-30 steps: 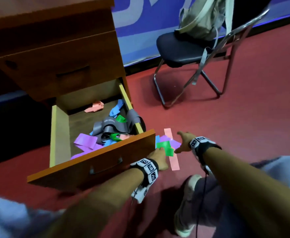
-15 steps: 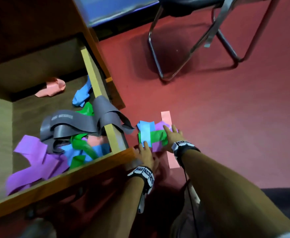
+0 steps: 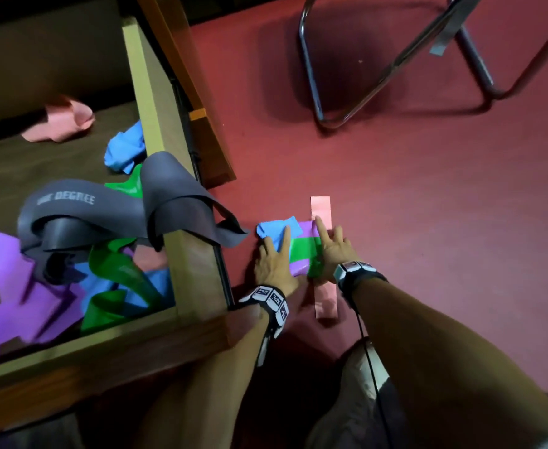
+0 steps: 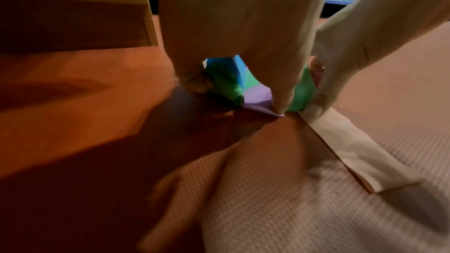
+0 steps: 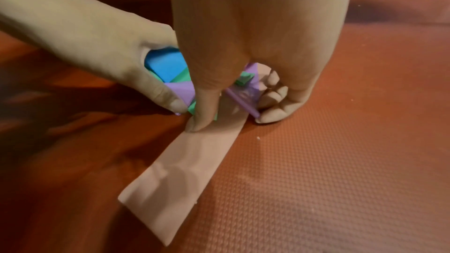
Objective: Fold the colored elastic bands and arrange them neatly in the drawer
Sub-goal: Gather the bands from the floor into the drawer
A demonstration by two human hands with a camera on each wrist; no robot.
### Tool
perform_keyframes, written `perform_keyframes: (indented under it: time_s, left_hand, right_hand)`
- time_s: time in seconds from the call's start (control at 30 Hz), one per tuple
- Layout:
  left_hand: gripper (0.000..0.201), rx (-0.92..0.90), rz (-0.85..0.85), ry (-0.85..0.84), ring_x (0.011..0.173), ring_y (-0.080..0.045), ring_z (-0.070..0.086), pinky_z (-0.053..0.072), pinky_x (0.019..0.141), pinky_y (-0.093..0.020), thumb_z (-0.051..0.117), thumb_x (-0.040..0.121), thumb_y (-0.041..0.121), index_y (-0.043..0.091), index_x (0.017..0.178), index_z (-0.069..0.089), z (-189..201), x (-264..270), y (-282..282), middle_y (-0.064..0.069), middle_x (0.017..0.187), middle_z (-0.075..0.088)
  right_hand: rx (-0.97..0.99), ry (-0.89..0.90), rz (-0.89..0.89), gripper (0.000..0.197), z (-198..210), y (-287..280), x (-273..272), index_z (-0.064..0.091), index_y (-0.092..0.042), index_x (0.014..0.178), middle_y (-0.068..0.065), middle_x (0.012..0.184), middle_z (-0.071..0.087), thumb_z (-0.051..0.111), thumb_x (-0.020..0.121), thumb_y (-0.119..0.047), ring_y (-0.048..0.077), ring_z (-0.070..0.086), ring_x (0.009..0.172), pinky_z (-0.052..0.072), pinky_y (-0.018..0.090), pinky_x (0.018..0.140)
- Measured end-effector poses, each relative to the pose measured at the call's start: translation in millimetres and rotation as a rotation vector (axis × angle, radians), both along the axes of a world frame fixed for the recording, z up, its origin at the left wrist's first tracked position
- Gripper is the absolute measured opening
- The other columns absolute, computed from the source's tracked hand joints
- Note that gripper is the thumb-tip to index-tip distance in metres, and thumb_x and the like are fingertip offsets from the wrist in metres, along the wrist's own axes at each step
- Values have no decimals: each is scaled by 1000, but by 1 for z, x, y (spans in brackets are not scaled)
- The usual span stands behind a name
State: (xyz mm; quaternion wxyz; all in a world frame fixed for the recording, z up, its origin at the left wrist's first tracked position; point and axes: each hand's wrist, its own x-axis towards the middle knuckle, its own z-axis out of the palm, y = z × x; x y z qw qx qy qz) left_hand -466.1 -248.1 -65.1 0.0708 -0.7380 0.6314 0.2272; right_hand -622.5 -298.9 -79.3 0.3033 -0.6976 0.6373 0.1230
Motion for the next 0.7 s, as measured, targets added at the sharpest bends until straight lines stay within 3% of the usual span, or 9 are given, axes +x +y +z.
perform_keyframes:
  time_s: [0.1,0.2,0.27,0.37,0.43,0.5,0.6,0.7]
  left_hand:
    - [94,86,0,33,120,-36,55,51,81,-43,72,86,49,18,157,20,10,-5,7,-15,142,34]
    - [66,70,-17,-1,114,-34,63,52,76,-42,69,91,36,9,142,36,16,-6,13,-14,136,46]
    - [57,76,-3,-14,116,-33,62,53,81,-42,66,93,31,8,138,40,18,-3,19,-13,135,50]
    - [54,79,5,-40,120,-33,60,51,89,-43,60,98,36,8,140,41,17,7,34,-13,136,52]
    - [55,96,20,-47,121,-32,59,50,88,-42,56,99,44,11,140,40,19,14,43,-12,137,52]
    - [57,109,31,-41,123,-33,58,48,91,-42,57,98,43,11,143,38,21,21,51,-12,138,51]
    - [64,109,63,2,121,-36,57,45,99,-44,59,97,39,8,148,34,23,29,63,-16,139,49]
    - [66,94,107,18,123,-38,55,46,101,-44,59,95,39,7,149,35,28,31,74,-17,142,48]
  right_hand:
    - [45,-117,-61,99,6,4,-5,12,-24,157,16,129,33,74,81,-35,46,62,102,52,50,91]
    - [85,-122,-64,91,8,4,-6,23,-27,153,16,125,40,77,80,-27,44,63,104,52,46,89]
    - [68,-130,-45,74,10,3,-5,37,-28,142,14,126,40,76,80,-29,41,58,111,52,44,89]
    - [-4,-54,119,44,21,10,1,53,-27,129,10,132,34,66,88,-35,36,43,122,51,46,93]
    - [26,-38,153,37,29,9,6,59,-29,129,7,137,31,58,94,-43,35,36,126,46,47,101]
    - [62,-70,164,36,35,4,13,61,-23,128,11,137,40,58,95,-36,37,44,126,43,42,103]
    - [155,-124,162,28,38,3,21,68,-11,115,15,120,65,65,89,-20,35,64,112,48,34,94]
    - [154,-134,154,4,48,13,21,67,-18,84,16,106,72,71,84,-18,33,68,100,49,32,83]
